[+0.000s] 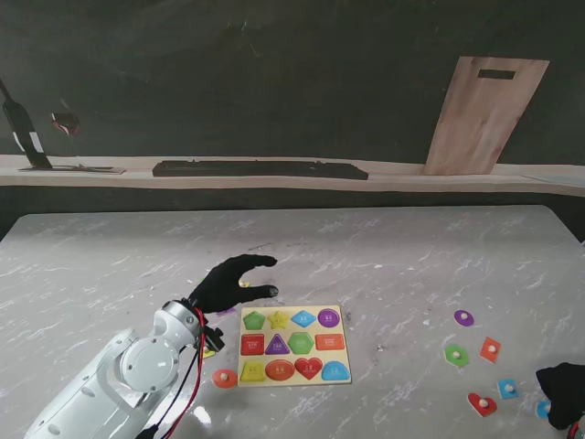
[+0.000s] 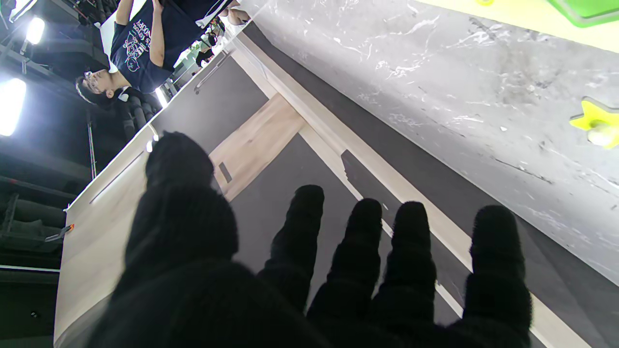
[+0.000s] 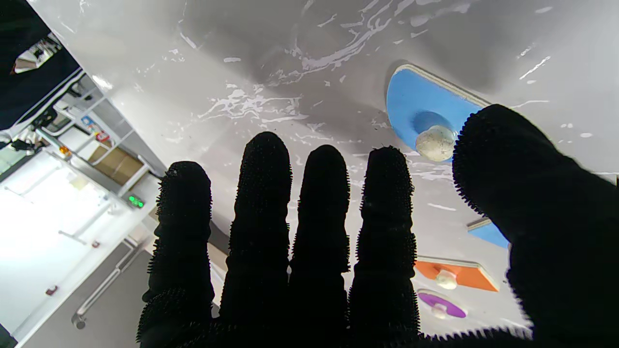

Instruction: Fit puzzle pieces into a puzzle board

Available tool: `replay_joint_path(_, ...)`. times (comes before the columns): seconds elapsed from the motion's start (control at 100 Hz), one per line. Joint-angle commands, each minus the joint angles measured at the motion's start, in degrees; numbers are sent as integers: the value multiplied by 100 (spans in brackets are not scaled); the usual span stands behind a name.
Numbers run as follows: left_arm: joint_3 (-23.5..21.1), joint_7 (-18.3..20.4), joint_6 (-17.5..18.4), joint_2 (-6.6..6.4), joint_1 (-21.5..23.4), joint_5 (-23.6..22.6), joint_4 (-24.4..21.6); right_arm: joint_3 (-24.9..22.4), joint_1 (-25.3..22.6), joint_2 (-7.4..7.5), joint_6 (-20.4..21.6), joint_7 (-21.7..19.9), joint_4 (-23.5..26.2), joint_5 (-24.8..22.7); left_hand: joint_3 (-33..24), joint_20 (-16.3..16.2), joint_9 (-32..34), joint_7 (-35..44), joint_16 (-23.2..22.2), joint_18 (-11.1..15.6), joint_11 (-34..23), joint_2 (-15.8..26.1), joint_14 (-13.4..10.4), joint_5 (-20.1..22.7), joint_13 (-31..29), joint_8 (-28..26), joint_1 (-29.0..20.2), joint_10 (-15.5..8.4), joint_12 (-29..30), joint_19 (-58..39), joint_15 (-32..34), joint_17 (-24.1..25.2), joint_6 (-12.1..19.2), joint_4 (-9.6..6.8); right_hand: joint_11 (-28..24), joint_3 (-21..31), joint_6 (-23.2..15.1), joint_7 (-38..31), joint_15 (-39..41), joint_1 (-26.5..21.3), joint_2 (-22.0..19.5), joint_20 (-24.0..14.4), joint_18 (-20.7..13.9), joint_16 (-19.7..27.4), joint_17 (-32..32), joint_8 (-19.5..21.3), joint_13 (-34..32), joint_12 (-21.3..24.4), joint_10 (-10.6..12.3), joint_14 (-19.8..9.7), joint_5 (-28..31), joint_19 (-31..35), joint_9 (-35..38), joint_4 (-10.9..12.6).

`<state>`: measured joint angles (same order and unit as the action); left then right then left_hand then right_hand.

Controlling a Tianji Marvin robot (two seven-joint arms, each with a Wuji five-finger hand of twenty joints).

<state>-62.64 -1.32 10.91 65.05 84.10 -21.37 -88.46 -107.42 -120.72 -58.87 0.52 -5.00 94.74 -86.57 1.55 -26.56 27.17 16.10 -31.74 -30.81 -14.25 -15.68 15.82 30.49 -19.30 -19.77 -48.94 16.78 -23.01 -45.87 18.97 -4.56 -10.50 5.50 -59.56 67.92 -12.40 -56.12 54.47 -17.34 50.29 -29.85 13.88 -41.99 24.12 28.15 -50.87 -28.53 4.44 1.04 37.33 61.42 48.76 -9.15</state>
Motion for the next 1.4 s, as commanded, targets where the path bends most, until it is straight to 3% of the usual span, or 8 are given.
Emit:
replay_joint_path(0.0, 12, 9, -30, 12, -2, 31, -7, 30, -42, 3, -1, 1, 17, -17, -3, -74, 95, -76, -79, 1167, 42, 153, -107, 110, -95, -39, -56, -113, -46, -148, 98, 73, 145, -202, -162, 105, -70, -184, 172, -133, -9, -90, 106, -61, 55, 50, -206, -73, -6, 61, 122, 182, 139, -114)
replay_joint_path(0.04, 11, 11, -35, 11, -1, 31, -9, 34, -38, 3, -2, 9, 10, -10, -4, -75, 97, -75, -78, 1167, 41, 157, -109, 113, -90, -40, -56, -111, -46, -149, 96, 73, 143, -203, -160, 84, -93, -287, 177, -182, -23, -70, 99, -57, 56, -218, -210, -77, 1, 57, 110, 197, 154, -274)
replay_joint_path(0.19, 8, 15, -30, 10, -1, 28, -9, 63, -18, 2, -32, 1, -10, 16, -5, -77, 97, -76, -78, 1168, 43, 156, -111, 115, -98, -41, -56, -115, -46, -153, 97, 71, 150, -203, -161, 30, -200, -483, 204, -304, -86, -63, 101, -61, 74, -597, -254, -73, 14, 62, 113, 224, 225, -624)
replay_joint_path(0.38, 11, 19, -54, 11, -4, 41, -9, 123, 28, 8, -89, -21, -83, 30, -3, -75, 92, -78, -75, 1164, 47, 161, -104, 113, -88, -42, -49, -115, -44, -145, 90, 79, 152, -202, -173, -38, -359, -817, 247, -491, -137, -53, 106, -66, 111, -967, -336, -67, 38, 70, 147, 259, 362, -844)
replay_joint_path(0.62, 13, 33, -72, 10, -10, 51, -6, 185, 54, 8, -187, -28, -153, 49, -5, -72, 81, -84, -72, 1164, 54, 177, -108, 112, -87, -41, -52, -112, -41, -138, 83, 84, 140, -202, -156, -88, -583, -1065, 294, -620, -233, -50, 104, -76, 144, -1115, -433, 38, 70, 78, 224, 292, 548, -903)
replay_joint_path(0.67, 13, 38, -79, 10, -10, 53, -7, 206, 68, 8, -211, -29, -175, 65, -4, -72, 84, -86, -70, 1165, 54, 183, -110, 112, -79, -41, -49, -117, -40, -137, 78, 84, 147, -202, -206, -110, -653, -1247, 310, -669, -342, -38, 103, -75, 147, -1302, -448, 184, 72, 84, 221, 307, 589, -880)
replay_joint_path(0.85, 13, 35, -96, 12, -10, 55, -8, 268, 112, 11, -272, -62, -235, 98, -2, -68, 80, -88, -68, 1165, 59, 192, -105, 125, -79, -41, -48, -105, -38, -127, 74, 91, 136, -202, -198, -142, -770, -1318, 350, -1000, -754, -28, 92, -76, 172, -1348, -548, 383, 113, 80, 492, 337, 854, -875)
replay_joint_path(1.39, -5, 31, -112, 12, 2, 54, -18, 250, 131, 3, -220, -330, -173, 254, 2, -66, 86, -98, -69, 1150, 61, 208, -108, 138, -79, -44, -35, -110, -36, -107, 69, 103, 147, -201, 114, -31, -733, -1189, 139, -1404, -1091, 25, 94, 41, 145, -1515, -591, 765, 42, 62, 722, 312, 1132, -797)
